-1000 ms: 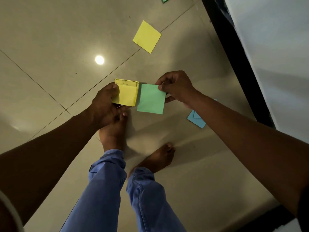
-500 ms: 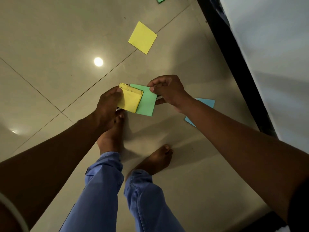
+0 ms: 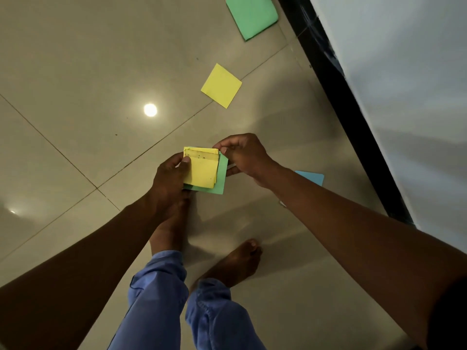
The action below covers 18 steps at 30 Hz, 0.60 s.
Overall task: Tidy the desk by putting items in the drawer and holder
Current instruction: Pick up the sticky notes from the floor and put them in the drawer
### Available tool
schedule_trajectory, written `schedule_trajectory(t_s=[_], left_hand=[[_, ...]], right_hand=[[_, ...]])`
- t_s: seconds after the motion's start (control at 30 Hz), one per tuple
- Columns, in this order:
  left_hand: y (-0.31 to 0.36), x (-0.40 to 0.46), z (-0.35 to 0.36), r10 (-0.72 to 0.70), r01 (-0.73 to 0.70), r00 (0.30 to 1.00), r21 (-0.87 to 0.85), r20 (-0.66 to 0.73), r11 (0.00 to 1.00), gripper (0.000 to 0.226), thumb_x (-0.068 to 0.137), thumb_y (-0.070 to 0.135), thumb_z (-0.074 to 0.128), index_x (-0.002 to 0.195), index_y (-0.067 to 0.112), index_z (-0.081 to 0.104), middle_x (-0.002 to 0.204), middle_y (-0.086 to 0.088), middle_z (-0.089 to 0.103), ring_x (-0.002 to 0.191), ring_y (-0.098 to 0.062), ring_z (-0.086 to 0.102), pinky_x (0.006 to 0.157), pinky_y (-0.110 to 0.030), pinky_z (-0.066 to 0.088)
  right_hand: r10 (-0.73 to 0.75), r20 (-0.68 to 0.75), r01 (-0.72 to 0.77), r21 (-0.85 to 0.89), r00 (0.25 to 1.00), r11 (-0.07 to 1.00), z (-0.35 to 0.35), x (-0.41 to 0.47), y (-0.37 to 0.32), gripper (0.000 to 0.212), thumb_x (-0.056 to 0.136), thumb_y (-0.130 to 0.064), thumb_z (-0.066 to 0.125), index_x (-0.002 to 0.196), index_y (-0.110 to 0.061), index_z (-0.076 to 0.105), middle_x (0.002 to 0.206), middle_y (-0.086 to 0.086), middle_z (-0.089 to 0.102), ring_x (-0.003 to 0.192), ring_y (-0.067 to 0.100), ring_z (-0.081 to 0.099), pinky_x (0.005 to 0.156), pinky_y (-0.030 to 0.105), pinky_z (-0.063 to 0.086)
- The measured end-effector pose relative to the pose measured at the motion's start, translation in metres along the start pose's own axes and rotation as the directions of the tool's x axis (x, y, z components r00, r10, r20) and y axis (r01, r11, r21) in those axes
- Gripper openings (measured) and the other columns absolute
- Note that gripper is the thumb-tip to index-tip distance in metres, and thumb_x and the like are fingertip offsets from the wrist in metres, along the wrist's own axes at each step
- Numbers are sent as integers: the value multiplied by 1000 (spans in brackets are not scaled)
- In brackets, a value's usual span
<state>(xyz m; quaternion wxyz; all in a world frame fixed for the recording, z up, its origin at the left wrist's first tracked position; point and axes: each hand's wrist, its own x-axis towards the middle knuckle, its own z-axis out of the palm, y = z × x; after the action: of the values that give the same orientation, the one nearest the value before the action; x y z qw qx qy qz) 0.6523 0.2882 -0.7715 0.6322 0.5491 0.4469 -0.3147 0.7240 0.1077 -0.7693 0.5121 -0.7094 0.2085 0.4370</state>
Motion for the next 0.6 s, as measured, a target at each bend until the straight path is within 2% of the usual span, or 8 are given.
schedule_trajectory(t_s=[0.07,0.13,0.23,0.3,0.43,0.6], left_hand=[[5,1,-3,-6,5,999,-21,-34,1000,27,108,31,47,127,22,64,121,-17,64,89,-37,60,59,-39,51],[11,1,-8,-22,19,997,-49,-71,999,23,109,28,46,121,24,64,113,-11,63,86,-34,59,72,-47,50],[21,0,-22,-21,16,996,-55,-91,998,24,109,26,46,123,24,64,115,-8,62,92,-29,61,72,-41,57],[24,-2,-28,-7,6,995,-9,-96,1000,25,109,26,46,125,24,65,120,-7,63,98,-30,62,70,-40,58],[28,1,-51,14,-13,995,17,-97,1000,26,108,28,46,126,27,66,124,-7,65,108,-32,64,90,-56,59],[24,0,-68,-15,10,994,-47,-106,999,25,109,26,46,124,26,66,123,-8,65,107,-31,63,96,-57,56]], right_hand=[[-54,-71,43,-146,996,988,1,12,-6,17,97,-10,62,107,-10,76,99,7,75,93,26,74,72,41,65],[-182,-185,94,-407,966,909,-1,33,-13,21,91,-18,68,111,-17,74,104,1,74,100,24,70,87,42,60],[-333,-242,94,-666,911,740,-6,62,-38,33,90,-27,70,121,-18,64,116,7,66,110,27,61,93,34,48],[-375,-267,51,-752,888,657,-16,80,-53,41,91,-28,69,128,-15,58,127,11,57,117,31,56,95,36,44],[-388,-271,-32,-852,881,522,-15,108,-81,54,91,-33,72,134,-10,49,137,14,47,127,34,48,98,40,45],[-396,-299,-116,-898,868,425,-7,119,-86,67,83,-35,81,134,-12,44,136,14,47,126,34,48,86,45,51]])
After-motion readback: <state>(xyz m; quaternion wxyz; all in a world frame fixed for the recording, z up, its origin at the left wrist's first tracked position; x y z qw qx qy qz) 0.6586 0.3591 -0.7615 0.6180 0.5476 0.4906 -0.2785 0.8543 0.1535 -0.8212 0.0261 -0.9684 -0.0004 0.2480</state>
